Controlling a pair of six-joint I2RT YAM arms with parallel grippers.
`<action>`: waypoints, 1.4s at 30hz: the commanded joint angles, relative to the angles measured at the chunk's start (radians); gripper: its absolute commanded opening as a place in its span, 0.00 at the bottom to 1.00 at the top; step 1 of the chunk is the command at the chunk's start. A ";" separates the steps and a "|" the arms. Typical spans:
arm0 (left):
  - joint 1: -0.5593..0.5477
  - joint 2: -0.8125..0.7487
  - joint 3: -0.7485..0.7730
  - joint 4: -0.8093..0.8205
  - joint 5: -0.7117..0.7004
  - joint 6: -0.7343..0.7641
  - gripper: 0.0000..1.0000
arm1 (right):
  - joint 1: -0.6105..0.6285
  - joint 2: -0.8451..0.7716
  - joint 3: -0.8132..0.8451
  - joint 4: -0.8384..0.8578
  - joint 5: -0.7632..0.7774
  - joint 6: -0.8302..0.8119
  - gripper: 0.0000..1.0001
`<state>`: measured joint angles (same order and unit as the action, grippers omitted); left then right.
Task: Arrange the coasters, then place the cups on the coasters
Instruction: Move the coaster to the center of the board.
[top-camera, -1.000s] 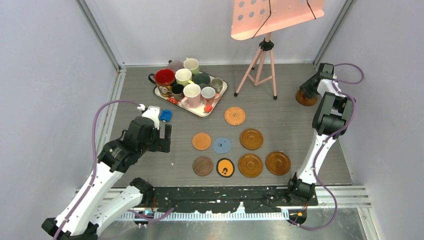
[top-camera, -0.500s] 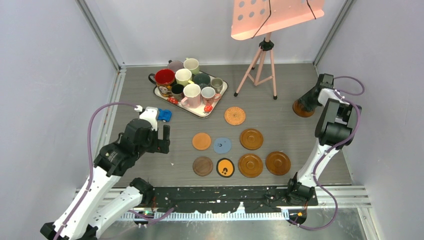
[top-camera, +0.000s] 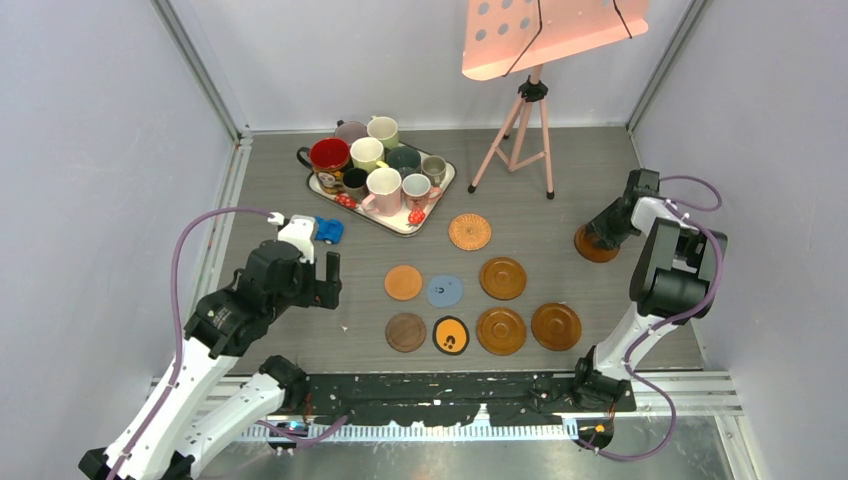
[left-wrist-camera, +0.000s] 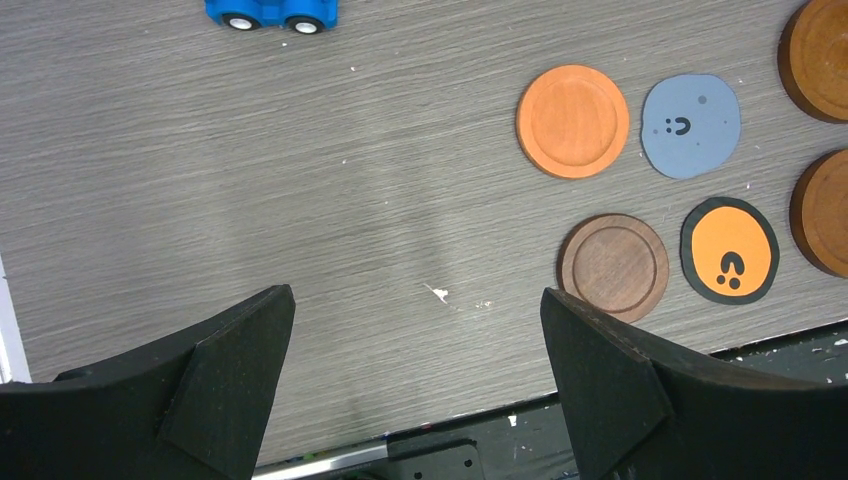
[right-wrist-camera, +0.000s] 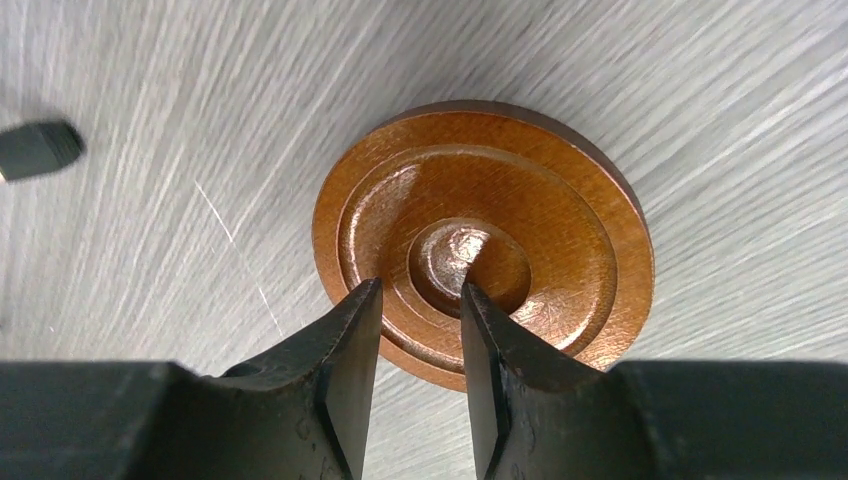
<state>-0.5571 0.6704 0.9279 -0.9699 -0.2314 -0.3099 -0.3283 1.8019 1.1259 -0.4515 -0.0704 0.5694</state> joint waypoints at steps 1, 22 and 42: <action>-0.004 -0.001 0.003 0.046 0.012 0.003 0.98 | 0.050 -0.057 -0.060 -0.046 -0.031 -0.016 0.42; -0.007 0.007 0.002 0.046 -0.003 -0.003 0.97 | 0.254 -0.136 -0.301 -0.018 -0.034 0.012 0.41; -0.006 -0.014 0.000 0.046 -0.003 -0.006 0.97 | 0.305 -0.310 -0.352 -0.179 0.060 0.121 0.39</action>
<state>-0.5610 0.6724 0.9276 -0.9688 -0.2276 -0.3103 -0.0288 1.5242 0.8089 -0.4480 -0.0647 0.6823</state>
